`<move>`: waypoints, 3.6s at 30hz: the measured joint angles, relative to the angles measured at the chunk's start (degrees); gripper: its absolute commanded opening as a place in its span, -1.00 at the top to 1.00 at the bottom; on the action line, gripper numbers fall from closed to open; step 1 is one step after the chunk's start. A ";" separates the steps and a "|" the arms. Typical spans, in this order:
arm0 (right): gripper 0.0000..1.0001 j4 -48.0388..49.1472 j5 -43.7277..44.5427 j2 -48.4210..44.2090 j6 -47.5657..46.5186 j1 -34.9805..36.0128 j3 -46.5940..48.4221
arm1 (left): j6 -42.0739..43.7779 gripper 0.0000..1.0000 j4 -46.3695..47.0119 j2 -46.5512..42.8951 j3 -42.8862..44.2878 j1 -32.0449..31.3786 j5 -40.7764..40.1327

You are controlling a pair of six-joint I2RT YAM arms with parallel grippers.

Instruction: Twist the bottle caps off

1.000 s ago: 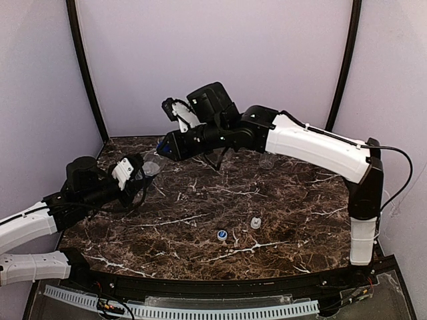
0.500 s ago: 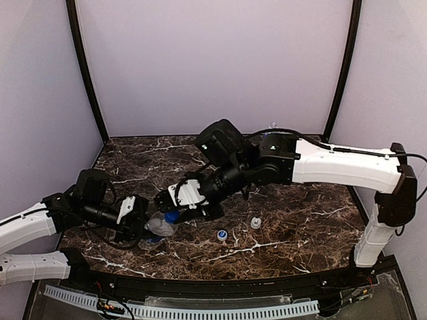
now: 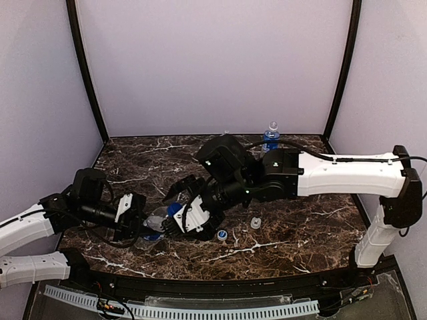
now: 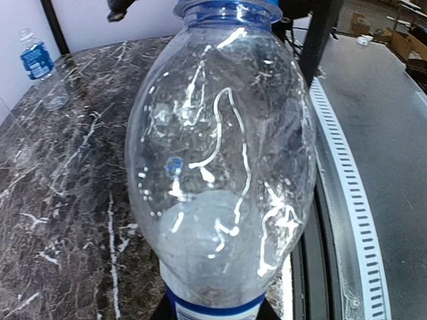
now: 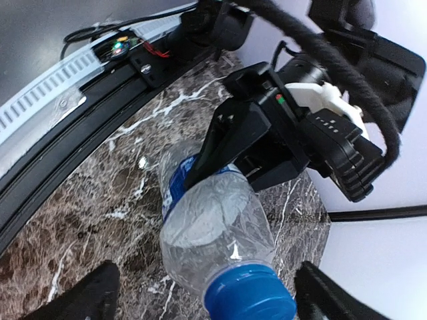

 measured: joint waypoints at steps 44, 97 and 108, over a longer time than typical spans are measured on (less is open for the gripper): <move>0.67 0.20 4.98 18.75 83.54 -11.56 29.94 | -1.42 0.78 28.63 -0.76 -4.83 0.00 -47.58; -0.37 5.68 8.87 7.82 78.42 -9.18 20.61 | -4.55 0.74 26.29 -2.19 -5.79 0.04 -35.15; 0.00 -4.15 10.14 14.45 89.53 -9.42 26.67 | -4.44 0.74 26.84 -2.08 -6.32 0.04 -36.04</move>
